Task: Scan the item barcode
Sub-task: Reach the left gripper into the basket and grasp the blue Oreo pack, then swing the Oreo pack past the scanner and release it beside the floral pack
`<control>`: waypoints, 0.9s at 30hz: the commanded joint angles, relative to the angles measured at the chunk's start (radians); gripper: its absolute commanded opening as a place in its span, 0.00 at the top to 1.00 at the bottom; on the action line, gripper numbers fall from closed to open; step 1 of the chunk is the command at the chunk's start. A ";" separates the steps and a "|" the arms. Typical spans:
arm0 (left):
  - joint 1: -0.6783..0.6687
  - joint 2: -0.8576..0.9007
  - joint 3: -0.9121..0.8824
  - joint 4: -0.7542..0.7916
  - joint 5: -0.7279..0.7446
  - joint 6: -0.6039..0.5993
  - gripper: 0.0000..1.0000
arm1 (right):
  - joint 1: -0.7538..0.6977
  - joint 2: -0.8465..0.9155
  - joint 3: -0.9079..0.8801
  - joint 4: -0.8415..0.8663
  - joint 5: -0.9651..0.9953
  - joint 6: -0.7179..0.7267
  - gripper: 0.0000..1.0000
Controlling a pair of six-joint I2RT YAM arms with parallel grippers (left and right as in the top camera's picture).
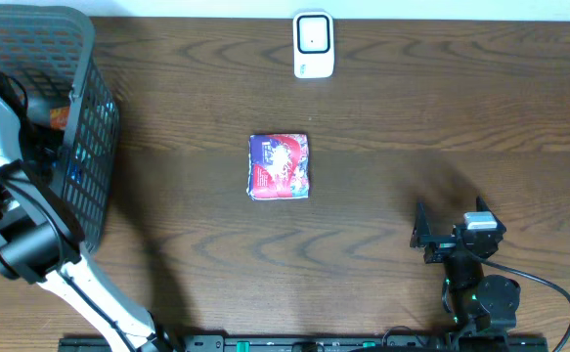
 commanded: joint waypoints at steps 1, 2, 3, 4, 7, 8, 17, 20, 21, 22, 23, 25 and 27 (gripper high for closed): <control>0.002 0.040 -0.010 -0.006 -0.029 0.024 0.37 | -0.006 -0.004 -0.004 0.000 0.008 0.006 0.01; 0.002 0.049 -0.010 -0.010 -0.029 0.025 0.45 | -0.006 -0.004 -0.004 0.000 0.008 0.006 0.01; 0.002 0.052 -0.010 -0.014 -0.029 0.024 0.52 | -0.006 -0.004 -0.004 0.000 0.008 0.006 0.01; 0.002 0.055 -0.010 -0.019 -0.029 0.025 0.65 | -0.006 -0.004 -0.004 0.000 0.008 0.006 0.01; 0.003 0.048 -0.010 -0.037 -0.029 0.024 0.92 | -0.006 -0.004 -0.004 0.000 0.008 0.006 0.01; 0.003 0.041 -0.010 -0.040 -0.028 0.024 0.92 | -0.006 -0.004 -0.004 0.000 0.008 0.006 0.01; 0.016 -0.202 0.002 -0.074 -0.012 0.023 0.93 | -0.006 -0.004 -0.004 0.000 0.008 0.006 0.01; 0.016 -0.333 0.002 -0.061 0.029 0.019 0.93 | -0.006 -0.004 -0.004 0.000 0.008 0.006 0.01; 0.016 -0.412 0.002 -0.048 0.063 0.020 0.93 | -0.006 -0.004 -0.004 0.000 0.008 0.006 0.01; 0.015 -0.463 0.002 -0.040 0.084 0.020 0.93 | -0.006 -0.004 -0.004 0.000 0.008 0.006 0.01; 0.014 -0.516 0.002 -0.032 0.109 0.020 0.93 | -0.006 -0.004 -0.004 0.000 0.008 0.006 0.01; 0.009 -0.609 0.002 -0.018 0.160 0.021 0.93 | -0.006 -0.004 -0.004 0.000 0.008 0.006 0.01; -0.004 -0.695 0.002 -0.005 0.214 0.021 0.93 | -0.006 -0.004 -0.004 0.000 0.008 0.006 0.01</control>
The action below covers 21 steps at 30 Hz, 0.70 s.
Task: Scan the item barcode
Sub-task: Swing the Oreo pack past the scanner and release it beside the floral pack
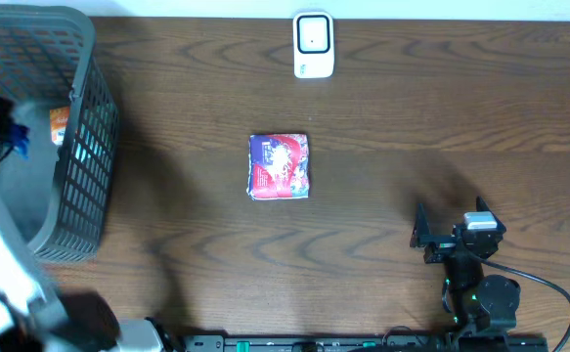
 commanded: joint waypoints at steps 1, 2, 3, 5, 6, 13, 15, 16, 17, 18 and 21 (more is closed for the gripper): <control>-0.026 -0.162 0.013 0.014 0.143 0.000 0.93 | -0.006 -0.004 -0.004 0.000 0.008 0.006 0.01; -0.046 -0.204 0.013 0.020 0.182 0.000 0.93 | -0.006 -0.004 -0.004 0.000 0.008 0.006 0.01; -0.075 -0.241 0.013 0.031 0.228 0.004 0.93 | -0.006 -0.004 -0.004 0.000 0.008 0.006 0.01; -0.148 -0.290 0.013 0.060 0.291 0.027 0.93 | -0.006 -0.004 -0.004 0.000 0.008 0.006 0.01; -0.194 -0.306 0.013 0.077 0.307 0.050 0.93 | -0.006 -0.004 -0.004 0.000 0.008 0.006 0.01; -0.624 -0.275 0.013 0.152 0.288 0.305 0.93 | -0.006 -0.004 -0.004 0.000 0.008 0.006 0.01; -0.720 -0.230 0.013 0.151 0.241 0.321 0.93 | -0.006 -0.004 -0.004 0.000 0.008 0.006 0.01; -0.761 -0.203 0.013 0.151 0.219 0.321 0.93 | -0.006 -0.004 -0.004 0.000 0.008 0.006 0.01; -0.800 -0.172 0.013 0.151 0.211 0.321 0.93 | -0.006 -0.004 -0.004 0.000 0.008 0.006 0.01; -0.822 -0.151 0.013 0.153 0.212 0.321 0.93 | -0.006 -0.004 -0.004 0.000 0.008 0.006 0.01; -0.911 -0.050 0.013 0.174 0.213 0.316 0.93 | -0.006 -0.004 -0.004 0.000 0.008 0.006 0.01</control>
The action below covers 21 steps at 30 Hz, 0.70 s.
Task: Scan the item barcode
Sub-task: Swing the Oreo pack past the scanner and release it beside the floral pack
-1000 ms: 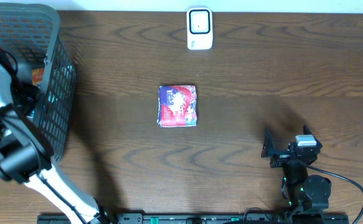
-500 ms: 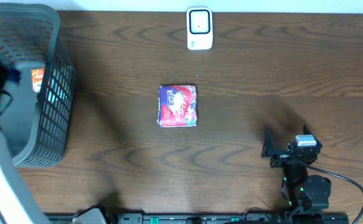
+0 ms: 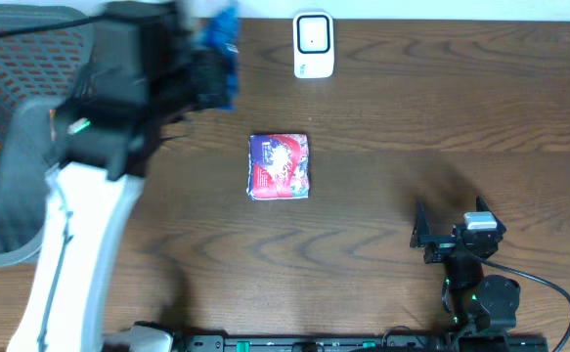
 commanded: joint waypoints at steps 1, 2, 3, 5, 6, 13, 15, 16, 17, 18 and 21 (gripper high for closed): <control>-0.090 0.104 0.011 0.027 -0.027 0.031 0.93 | -0.006 -0.004 -0.004 0.000 0.008 0.006 0.01; -0.114 0.137 0.011 0.038 -0.027 0.016 0.93 | -0.006 -0.004 -0.004 0.000 0.009 0.006 0.01; -0.141 0.175 0.011 0.052 -0.027 -0.011 0.93 | -0.006 -0.004 -0.004 0.000 0.008 0.006 0.01; -0.184 0.246 0.011 0.085 -0.027 -0.063 0.93 | -0.006 -0.004 -0.004 0.000 0.009 0.006 0.01; -0.203 0.282 0.011 0.106 -0.027 -0.083 0.93 | -0.006 -0.004 -0.004 0.000 0.008 0.006 0.01; -0.282 0.512 0.011 0.205 -0.028 -0.171 0.93 | -0.006 -0.004 -0.004 0.000 0.008 0.006 0.01; -0.287 0.565 0.011 0.205 -0.028 -0.216 0.93 | -0.006 -0.004 -0.004 0.000 0.008 0.006 0.01; -0.288 0.591 0.011 0.203 -0.027 -0.233 0.93 | -0.006 -0.004 -0.004 0.000 0.009 0.006 0.01; -0.288 0.610 0.011 0.198 -0.027 -0.245 0.93 | -0.006 -0.004 -0.004 0.000 0.008 0.006 0.01; -0.288 0.626 0.011 0.189 -0.027 -0.253 0.93 | -0.006 -0.004 -0.004 0.000 0.008 0.006 0.01; -0.287 0.645 0.011 0.156 -0.023 -0.251 0.72 | -0.006 -0.004 -0.004 0.000 0.008 0.006 0.01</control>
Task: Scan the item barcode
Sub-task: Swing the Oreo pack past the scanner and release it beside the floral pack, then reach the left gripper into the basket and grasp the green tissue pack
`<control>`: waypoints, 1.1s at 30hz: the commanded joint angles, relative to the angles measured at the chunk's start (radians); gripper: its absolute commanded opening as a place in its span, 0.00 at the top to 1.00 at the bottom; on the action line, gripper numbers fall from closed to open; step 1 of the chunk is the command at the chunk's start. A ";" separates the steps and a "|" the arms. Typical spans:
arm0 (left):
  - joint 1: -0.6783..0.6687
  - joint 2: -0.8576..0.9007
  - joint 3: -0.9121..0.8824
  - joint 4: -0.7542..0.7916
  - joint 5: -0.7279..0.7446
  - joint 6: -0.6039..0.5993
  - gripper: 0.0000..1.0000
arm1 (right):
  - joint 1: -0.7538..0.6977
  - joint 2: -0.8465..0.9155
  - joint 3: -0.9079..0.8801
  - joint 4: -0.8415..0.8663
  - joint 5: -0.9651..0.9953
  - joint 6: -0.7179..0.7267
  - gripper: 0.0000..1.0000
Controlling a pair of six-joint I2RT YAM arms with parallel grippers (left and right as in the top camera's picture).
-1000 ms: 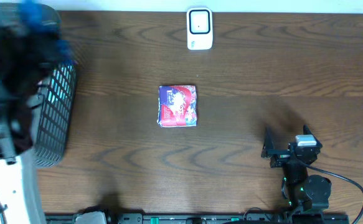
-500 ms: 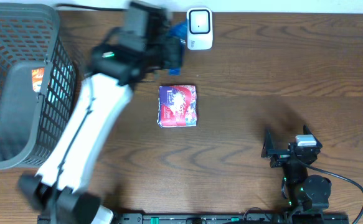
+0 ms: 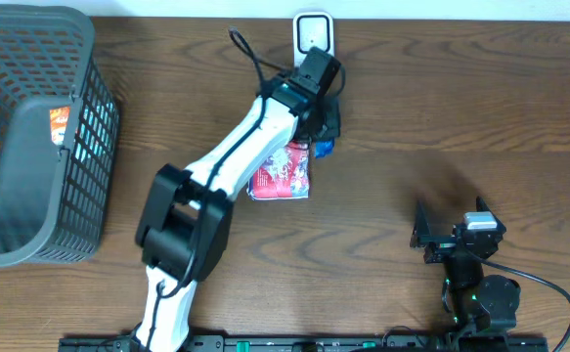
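The white barcode scanner (image 3: 312,31) stands at the table's far edge, its lower part covered by my left arm. My left gripper (image 3: 326,129) hangs just in front of it, shut on a small blue item (image 3: 325,148) that pokes out below the fingers. Beneath the arm, a red and purple packet (image 3: 283,178) lies flat on the table, its top edge partly hidden. My right gripper (image 3: 423,235) rests near the front right, away from everything; its jaws do not show clearly.
A dark mesh basket (image 3: 89,147) fills the left end of the table, with an orange packet (image 3: 60,123) inside. My left arm (image 3: 231,161) stretches diagonally from the front edge to the scanner. The right arm's base and cable sit at the front right.
My left arm was up close to the camera between basket and scanner, with the blue item. Now it is stretched out low, holding the blue item just in front of the scanner.
My left arm first reached into the basket. Then it was over the basket with a blue item in its gripper. After that the item was between basket and scanner, and now sits right before the scanner. The packet and right arm have not moved.
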 commanded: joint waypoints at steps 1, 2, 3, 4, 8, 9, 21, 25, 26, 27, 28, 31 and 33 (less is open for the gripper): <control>0.004 -0.008 0.011 -0.020 -0.003 -0.044 0.55 | -0.006 -0.004 -0.004 0.000 0.008 0.006 0.01; 0.006 -0.017 0.013 -0.021 0.013 -0.032 0.46 | -0.006 -0.004 -0.004 0.000 0.008 0.006 0.01; 0.011 -0.028 0.015 -0.020 0.034 -0.013 0.43 | -0.006 -0.004 -0.004 0.000 0.008 0.006 0.01; 0.016 -0.042 0.020 -0.020 0.060 0.004 0.36 | -0.006 -0.004 -0.004 0.000 0.008 0.006 0.01; 0.058 -0.141 0.038 -0.020 0.129 0.030 0.27 | -0.006 -0.004 -0.004 0.000 0.008 0.006 0.01; 0.074 -0.174 0.038 -0.020 0.129 0.031 0.27 | -0.006 -0.004 -0.004 0.000 0.008 0.006 0.01; 0.618 -0.633 0.038 -0.051 -0.053 0.097 0.27 | -0.006 -0.004 -0.004 0.000 0.008 0.006 0.01; 0.886 -0.664 0.038 -0.108 -0.101 0.094 0.27 | -0.006 -0.004 -0.004 0.000 0.008 0.006 0.01; 0.953 -0.655 0.038 -0.131 -0.101 0.094 0.27 | -0.006 -0.004 -0.004 0.000 0.008 0.006 0.01; 1.003 -0.645 0.038 -0.154 -0.101 0.095 0.27 | -0.006 -0.004 -0.004 0.000 0.008 0.006 0.01; 1.045 -0.633 0.038 -0.178 -0.101 0.095 0.27 | -0.006 -0.004 -0.004 0.000 0.008 0.006 0.01; 1.145 -0.574 0.038 -0.259 -0.101 0.098 0.27 | -0.006 -0.004 -0.004 0.000 0.008 0.006 0.01; 1.178 -0.524 0.037 -0.295 -0.100 0.098 0.27 | -0.006 -0.004 -0.004 0.000 0.008 0.006 0.01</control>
